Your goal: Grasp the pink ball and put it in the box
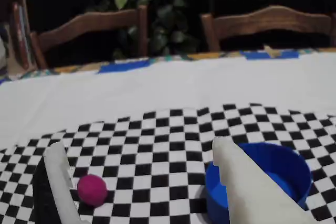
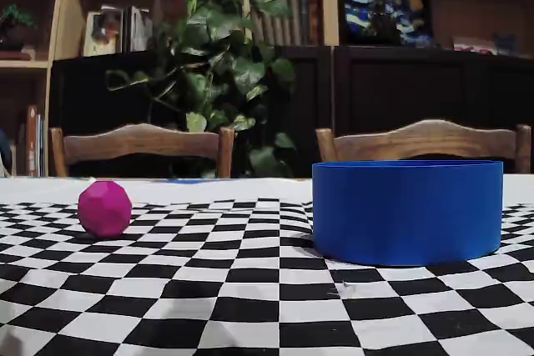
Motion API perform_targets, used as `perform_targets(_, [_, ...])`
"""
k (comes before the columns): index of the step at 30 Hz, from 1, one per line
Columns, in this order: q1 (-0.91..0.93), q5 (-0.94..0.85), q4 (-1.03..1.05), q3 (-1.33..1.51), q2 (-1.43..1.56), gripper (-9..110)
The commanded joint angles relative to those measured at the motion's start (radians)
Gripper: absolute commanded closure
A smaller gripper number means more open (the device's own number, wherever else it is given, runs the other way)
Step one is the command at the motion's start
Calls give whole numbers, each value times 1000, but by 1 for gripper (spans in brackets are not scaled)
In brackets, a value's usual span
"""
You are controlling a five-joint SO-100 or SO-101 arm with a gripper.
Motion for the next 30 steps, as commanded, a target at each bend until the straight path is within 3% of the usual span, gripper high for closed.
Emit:
perform_targets(1, [-2, -8, -23, 8, -12, 68])
perform_targets(30, [-133, -8, -144, 8, -163, 69])
